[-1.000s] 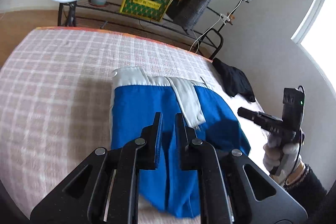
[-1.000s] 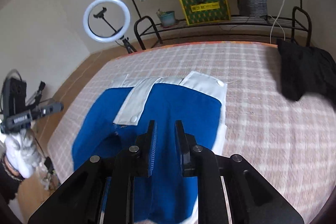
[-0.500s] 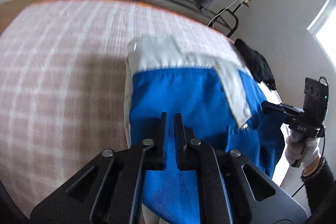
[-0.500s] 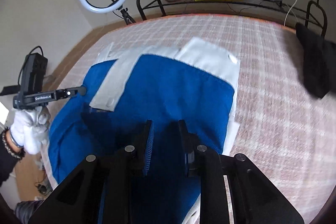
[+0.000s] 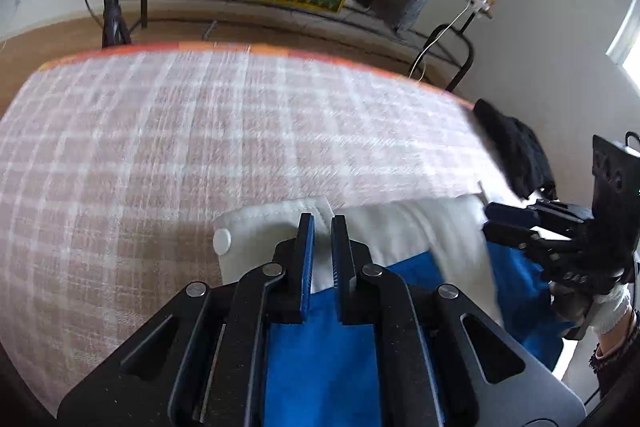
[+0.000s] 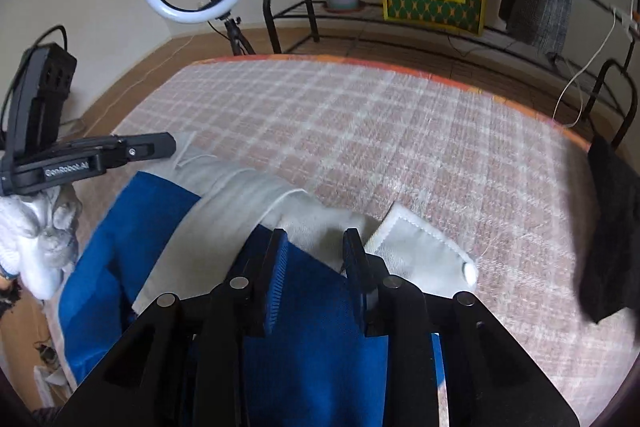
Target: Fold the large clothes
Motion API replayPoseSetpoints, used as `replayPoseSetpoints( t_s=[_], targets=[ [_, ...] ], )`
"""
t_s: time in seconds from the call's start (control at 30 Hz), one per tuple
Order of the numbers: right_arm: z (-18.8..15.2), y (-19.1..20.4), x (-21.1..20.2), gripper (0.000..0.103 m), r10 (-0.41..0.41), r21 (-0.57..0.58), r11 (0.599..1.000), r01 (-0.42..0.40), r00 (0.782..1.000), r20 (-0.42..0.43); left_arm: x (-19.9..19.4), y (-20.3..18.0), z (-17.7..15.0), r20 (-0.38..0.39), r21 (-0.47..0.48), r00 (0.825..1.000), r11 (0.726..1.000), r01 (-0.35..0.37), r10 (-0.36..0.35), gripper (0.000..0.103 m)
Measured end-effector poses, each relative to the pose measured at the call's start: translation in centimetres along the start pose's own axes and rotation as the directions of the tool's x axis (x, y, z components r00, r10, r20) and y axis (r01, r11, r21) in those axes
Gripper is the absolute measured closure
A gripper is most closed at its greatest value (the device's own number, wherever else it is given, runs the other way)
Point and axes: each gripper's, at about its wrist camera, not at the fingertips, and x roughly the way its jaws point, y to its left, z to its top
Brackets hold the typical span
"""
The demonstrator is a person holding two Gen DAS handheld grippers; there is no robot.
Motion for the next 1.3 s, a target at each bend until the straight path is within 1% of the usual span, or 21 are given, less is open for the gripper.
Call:
replayPoseSetpoints(
  t_s=[0.03, 0.1, 0.2, 0.27, 0.33, 0.43, 0.53, 0.6, 0.67, 0.77, 0.8, 0.87, 0.93, 1.0, 1.07, 1.13, 1.17, 1.2, 1.23, 1.27, 1.3],
  targets=[
    [-0.1, -0.6, 0.4, 0.076, 0.021, 0.023, 1.000, -0.020, 1.000, -0.008, 0.7, 0.3, -0.1, -0.020, -0.012, 1.000, 1.000, 0.009, -0.009, 0.097],
    [-0.6, -1.4, 1.5, 0.076, 0.048, 0.057, 0.997, -0.046, 0.998, -0.028, 1.5, 0.8, -0.3, -0.017, -0.031, 1.000, 0.999, 0.025, -0.026, 0.097],
    [-0.3, -0.4, 0.8, 0.076, -0.003, 0.028, 1.000, 0.004, 0.999, -0.039, 0.7, 0.6, 0.0, -0.029, -0.034, 1.000, 0.999, 0.009, -0.010, 0.097],
    [-0.5, 0.5, -1.7, 0.076, -0.038, 0.013, 0.999, 0.038, 0.999, 0.011, -1.4, 0.3, -0.1, -0.002, -0.025, 1.000, 1.000, 0.009, -0.009, 0.097],
    [-1.7, 0.6, -4.8, 0.076, 0.038, 0.040, 0.998, -0.041, 0.996, 0.079, -4.0, 0.2, -1.1, 0.035, -0.010, 0.999, 0.999, 0.037, -0.037, 0.097],
    [-5.0, 2.2, -9.8, 0.076, 0.161, 0.004, 0.986, -0.164, 0.972, 0.169, -8.4, -0.2, -4.1, 0.076, 0.020, 0.993, 0.995, 0.093, -0.094, 0.097],
    [-8.6, 5.1, -12.4, 0.076, 0.262, -0.084, 0.964, -0.251, 0.948, 0.181, -11.4, -1.5, -7.9, 0.078, 0.040, 0.985, 0.988, 0.149, -0.152, 0.097],
    [-10.0, 6.8, -12.2, 0.076, 0.257, -0.122, 0.963, -0.241, 0.955, 0.148, -12.5, -2.5, -10.5, 0.069, 0.051, 0.979, 0.981, 0.189, -0.192, 0.097],
    [-10.7, 7.8, -11.0, 0.076, 0.227, -0.138, 0.968, -0.211, 0.968, 0.109, -12.5, -3.3, -12.0, 0.054, 0.068, 0.979, 0.978, 0.195, -0.199, 0.097],
    [-10.1, 7.0, -9.1, 0.076, 0.184, -0.081, 0.981, -0.176, 0.978, 0.098, -11.0, -5.0, -13.7, 0.009, 0.113, 0.987, 0.981, 0.159, -0.161, 0.097],
    [-10.1, 6.2, -8.8, 0.076, 0.168, -0.047, 0.985, -0.164, 0.980, 0.108, -10.3, -4.9, -14.1, -0.010, 0.098, 0.987, 0.982, 0.161, -0.161, 0.097],
    [-9.5, 4.4, -7.4, 0.076, 0.141, 0.050, 0.988, -0.148, 0.983, 0.120, -9.9, -4.8, -14.7, -0.008, 0.085, 0.987, 0.983, 0.160, -0.160, 0.097],
    [-9.5, 2.3, -5.5, 0.076, 0.165, 0.168, 0.969, -0.179, 0.982, 0.095, -9.7, -4.6, -14.7, -0.005, 0.078, 0.986, 0.983, 0.165, -0.165, 0.097],
    [-10.2, 1.2, -3.9, 0.076, 0.190, 0.244, 0.948, -0.203, 0.979, 0.074, -9.9, -4.7, -14.9, -0.004, 0.084, 0.987, 0.984, 0.159, -0.159, 0.097],
    [-10.6, 1.2, -4.4, 0.076, 0.190, 0.262, 0.942, -0.210, 0.977, 0.100, -10.3, -4.6, -15.1, -0.008, 0.093, 0.988, 0.984, 0.154, -0.154, 0.097],
    [-10.8, 1.5, -5.5, 0.072, 0.184, 0.266, 0.941, -0.208, 0.977, 0.112, -11.4, -4.1, -15.2, -0.008, 0.077, 0.986, 0.983, 0.169, -0.169, 0.097],
    [-10.9, 1.7, -6.3, 0.072, 0.170, 0.259, 0.946, -0.195, 0.979, 0.114, -12.0, -3.6, -15.1, -0.001, 0.060, 0.985, 0.984, 0.170, -0.170, 0.093],
    [-11.0, 1.8, -7.1, 0.071, 0.155, 0.250, 0.951, -0.180, 0.981, 0.118, -12.8, -2.9, -14.8, 0.008, 0.033, 0.985, 0.985, 0.170, -0.170, 0.074],
    [-11.1, 1.8, -8.1, 0.066, 0.142, 0.240, 0.956, -0.170, 0.981, 0.129, -13.2, -2.2, -14.3, 0.016, 0.010, 0.985, 0.985, 0.174, -0.174, 0.059],
    [-11.3, 1.5, -9.0, 0.054, 0.129, 0.242, 0.957, -0.161, 0.981, 0.141, -13.8, -1.4, -14.0, 0.031, -0.016, 0.983, 0.983, 0.181, -0.180, 0.032],
    [-11.5, 0.8, -9.9, 0.046, 0.115, 0.261, 0.953, -0.154, 0.980, 0.159, -14.5, -0.2, -13.4, 0.066, -0.051, 0.981, 0.981, 0.187, -0.184, 0.026]
  ],
)
